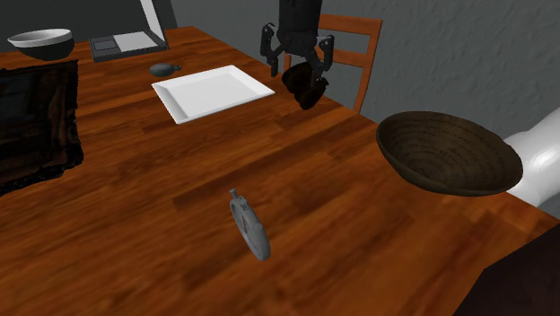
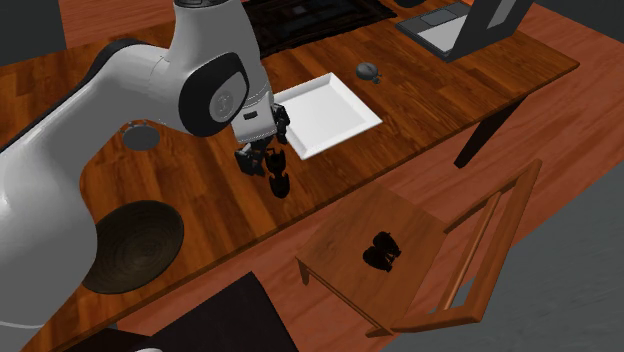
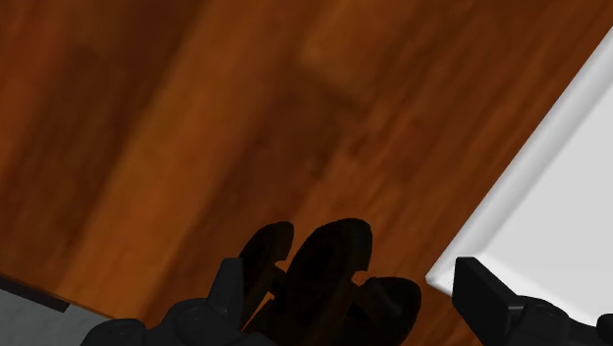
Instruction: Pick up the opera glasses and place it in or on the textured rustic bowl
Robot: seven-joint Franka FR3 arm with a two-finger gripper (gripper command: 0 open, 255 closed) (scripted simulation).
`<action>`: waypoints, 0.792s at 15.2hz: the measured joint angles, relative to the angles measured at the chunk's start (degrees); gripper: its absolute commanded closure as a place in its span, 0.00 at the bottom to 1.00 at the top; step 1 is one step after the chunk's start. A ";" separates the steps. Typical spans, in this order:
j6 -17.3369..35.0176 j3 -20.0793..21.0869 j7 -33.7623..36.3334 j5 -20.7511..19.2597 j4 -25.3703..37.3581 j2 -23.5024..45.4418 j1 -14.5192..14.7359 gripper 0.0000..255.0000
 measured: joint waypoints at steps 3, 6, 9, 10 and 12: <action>0.01 0.00 0.00 0.00 0.02 -0.01 0.00 1.00; 0.01 0.00 0.00 0.01 0.02 -0.01 0.00 1.00; 0.02 0.01 0.00 0.00 0.02 0.00 0.01 1.00; 0.02 0.01 0.00 0.00 0.02 0.00 0.01 1.00; -0.34 -0.05 -0.07 -0.05 0.43 0.08 -0.05 1.00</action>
